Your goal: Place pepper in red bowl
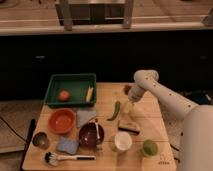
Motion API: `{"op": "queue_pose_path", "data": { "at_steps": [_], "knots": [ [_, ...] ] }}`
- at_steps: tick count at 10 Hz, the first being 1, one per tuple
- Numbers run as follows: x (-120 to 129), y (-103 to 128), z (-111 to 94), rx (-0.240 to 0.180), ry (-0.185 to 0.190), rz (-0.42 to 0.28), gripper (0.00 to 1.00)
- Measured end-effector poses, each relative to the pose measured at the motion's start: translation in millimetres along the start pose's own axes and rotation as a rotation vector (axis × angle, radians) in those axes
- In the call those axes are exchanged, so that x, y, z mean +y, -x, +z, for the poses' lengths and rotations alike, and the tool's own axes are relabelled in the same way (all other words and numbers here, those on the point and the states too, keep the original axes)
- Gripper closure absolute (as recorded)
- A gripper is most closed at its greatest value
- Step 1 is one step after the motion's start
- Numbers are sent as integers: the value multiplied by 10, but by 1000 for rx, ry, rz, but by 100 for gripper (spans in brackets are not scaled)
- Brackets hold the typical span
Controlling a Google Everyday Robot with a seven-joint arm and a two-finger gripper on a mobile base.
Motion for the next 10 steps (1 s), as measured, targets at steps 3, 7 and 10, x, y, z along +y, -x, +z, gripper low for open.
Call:
{"op": "queue_pose_path", "data": {
  "at_steps": [3,7,10],
  "knots": [
    [126,174,34,38,-13,-144,20],
    [274,389,141,69,-5,-270,20],
    [344,477,184,72,3,-324,20]
  ]
}}
